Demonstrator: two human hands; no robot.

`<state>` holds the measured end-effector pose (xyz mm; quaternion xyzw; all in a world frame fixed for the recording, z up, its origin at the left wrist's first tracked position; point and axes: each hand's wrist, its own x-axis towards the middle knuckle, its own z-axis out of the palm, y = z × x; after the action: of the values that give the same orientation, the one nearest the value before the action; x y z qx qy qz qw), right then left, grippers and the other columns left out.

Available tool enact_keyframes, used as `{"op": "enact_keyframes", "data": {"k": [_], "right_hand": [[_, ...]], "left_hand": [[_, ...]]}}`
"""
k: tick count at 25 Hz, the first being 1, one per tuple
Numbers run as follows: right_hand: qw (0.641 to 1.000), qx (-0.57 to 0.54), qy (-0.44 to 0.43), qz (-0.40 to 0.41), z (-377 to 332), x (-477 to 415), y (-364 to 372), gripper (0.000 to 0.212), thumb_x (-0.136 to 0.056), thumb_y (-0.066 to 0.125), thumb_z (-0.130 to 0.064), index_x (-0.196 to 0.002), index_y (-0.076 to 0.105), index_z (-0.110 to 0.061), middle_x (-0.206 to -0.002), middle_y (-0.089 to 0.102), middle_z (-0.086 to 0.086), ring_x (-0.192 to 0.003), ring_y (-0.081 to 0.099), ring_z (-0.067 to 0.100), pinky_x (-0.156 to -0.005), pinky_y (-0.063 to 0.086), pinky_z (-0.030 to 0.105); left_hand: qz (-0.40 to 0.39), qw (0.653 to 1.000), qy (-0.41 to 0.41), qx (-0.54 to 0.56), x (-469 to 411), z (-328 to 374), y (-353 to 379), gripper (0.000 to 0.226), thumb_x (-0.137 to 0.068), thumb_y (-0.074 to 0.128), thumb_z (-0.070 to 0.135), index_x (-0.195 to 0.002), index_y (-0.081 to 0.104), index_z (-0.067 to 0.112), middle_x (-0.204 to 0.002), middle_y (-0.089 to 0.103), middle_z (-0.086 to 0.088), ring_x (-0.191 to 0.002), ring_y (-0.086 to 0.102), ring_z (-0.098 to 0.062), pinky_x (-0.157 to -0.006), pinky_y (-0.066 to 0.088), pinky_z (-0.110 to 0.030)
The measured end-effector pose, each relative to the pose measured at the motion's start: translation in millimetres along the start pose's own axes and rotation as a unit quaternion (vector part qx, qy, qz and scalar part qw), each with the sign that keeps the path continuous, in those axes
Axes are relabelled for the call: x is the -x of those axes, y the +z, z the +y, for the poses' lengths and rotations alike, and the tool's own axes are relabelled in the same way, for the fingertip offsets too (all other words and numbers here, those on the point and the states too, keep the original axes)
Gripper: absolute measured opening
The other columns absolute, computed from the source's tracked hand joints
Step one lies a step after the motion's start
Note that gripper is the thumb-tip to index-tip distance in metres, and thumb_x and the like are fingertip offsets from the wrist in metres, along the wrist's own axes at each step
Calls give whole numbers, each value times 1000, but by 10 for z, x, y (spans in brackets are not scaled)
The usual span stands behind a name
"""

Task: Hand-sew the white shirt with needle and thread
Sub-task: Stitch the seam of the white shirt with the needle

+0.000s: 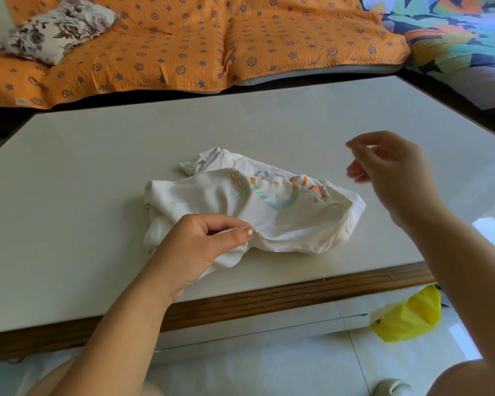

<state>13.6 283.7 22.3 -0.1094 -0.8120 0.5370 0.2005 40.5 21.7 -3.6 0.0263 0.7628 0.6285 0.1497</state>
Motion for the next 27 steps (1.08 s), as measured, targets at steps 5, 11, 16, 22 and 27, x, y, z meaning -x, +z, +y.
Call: {"op": "enact_keyframes", "data": {"k": [5, 11, 16, 22, 27], "right_hand": [[936, -112, 103, -316, -427, 627, 324, 11, -93, 59, -16, -87, 65, -9, -87, 75, 7, -62, 72, 27, -51, 54, 29], [954, -41, 92, -282, -313, 738, 425, 9, -93, 61, -12, -86, 67, -10, -76, 76, 3, -75, 74, 14, -78, 61, 31], [962, -46, 84, -256, -283, 745, 448, 9, -92, 62, -11, -85, 68, -10, -74, 75, 3, -68, 73, 11, -66, 58, 17], [968, -60, 69, -234, -234, 720, 472, 10, -93, 60, -10, -86, 67, -10, -73, 75, 2, -69, 73, 12, -66, 58, 18], [983, -33, 1, -180, -228, 793, 464, 11, -91, 62, -18, -83, 68, -21, -70, 73, -4, -61, 69, 7, -61, 52, 14]], "left_hand": [[-14, 1000, 22, 0, 10, 14, 62, 22, -67, 73, 39, -85, 81, 29, -91, 78, 4, -93, 71, -8, -87, 52, -23], [-19, 998, 31, -48, 31, -26, 11, 30, -66, 72, 50, -90, 79, 33, -94, 76, -8, -97, 68, -27, -91, 53, -38], [10, 993, 59, -99, 36, -46, -22, 25, -67, 67, 53, -82, 78, 37, -77, 66, -4, -61, 50, -9, -55, 39, -14], [40, 987, 91, -127, 5, -86, 11, 4, -82, 73, 33, -81, 76, 36, -68, 65, 14, -62, 53, -4, -59, 43, -13], [33, 987, 94, -122, -3, -100, 8, 4, -82, 72, 36, -80, 76, 36, -62, 59, 6, -59, 47, -4, -55, 39, -13]]}}
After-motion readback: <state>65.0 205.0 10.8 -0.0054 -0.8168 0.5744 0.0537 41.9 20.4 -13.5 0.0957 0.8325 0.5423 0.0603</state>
